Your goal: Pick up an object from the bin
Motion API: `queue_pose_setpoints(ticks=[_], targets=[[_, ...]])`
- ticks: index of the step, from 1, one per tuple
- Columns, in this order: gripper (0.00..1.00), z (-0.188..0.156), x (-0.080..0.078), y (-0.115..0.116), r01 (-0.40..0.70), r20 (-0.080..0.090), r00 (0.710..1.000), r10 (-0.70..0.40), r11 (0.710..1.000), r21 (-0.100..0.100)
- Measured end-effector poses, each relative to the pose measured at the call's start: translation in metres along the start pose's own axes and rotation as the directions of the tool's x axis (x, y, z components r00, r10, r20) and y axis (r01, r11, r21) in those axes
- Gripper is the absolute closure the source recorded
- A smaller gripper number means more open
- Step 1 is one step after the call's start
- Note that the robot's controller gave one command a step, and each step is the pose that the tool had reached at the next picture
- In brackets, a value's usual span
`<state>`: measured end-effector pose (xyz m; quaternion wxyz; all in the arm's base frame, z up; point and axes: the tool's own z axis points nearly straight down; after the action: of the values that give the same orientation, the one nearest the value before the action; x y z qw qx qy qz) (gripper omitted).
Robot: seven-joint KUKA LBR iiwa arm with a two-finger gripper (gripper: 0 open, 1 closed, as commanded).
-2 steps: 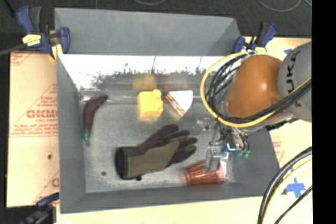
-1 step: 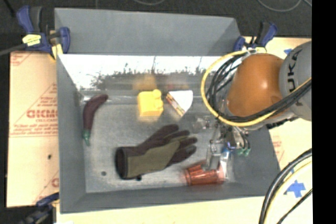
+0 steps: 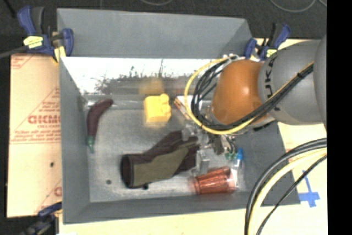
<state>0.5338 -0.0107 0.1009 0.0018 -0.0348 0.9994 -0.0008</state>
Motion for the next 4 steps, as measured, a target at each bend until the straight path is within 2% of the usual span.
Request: queue_pose_setpoints(ticks=[1,2,3,4], targets=[[0.00,0.005,-0.010,0.014,0.048,-0.011,0.999,-0.048,0.999,-0.001],[0.00,-0.011,-0.016,0.054,0.281,0.002,0.960,-0.281,0.960,0.001],[0.00,0.026,-0.014,0.080,0.300,-0.005,0.954,-0.300,0.954,-0.003],[1.00,0.030,-0.011,0.063,0.055,-0.001,0.998,-0.055,0.998,0.000]])
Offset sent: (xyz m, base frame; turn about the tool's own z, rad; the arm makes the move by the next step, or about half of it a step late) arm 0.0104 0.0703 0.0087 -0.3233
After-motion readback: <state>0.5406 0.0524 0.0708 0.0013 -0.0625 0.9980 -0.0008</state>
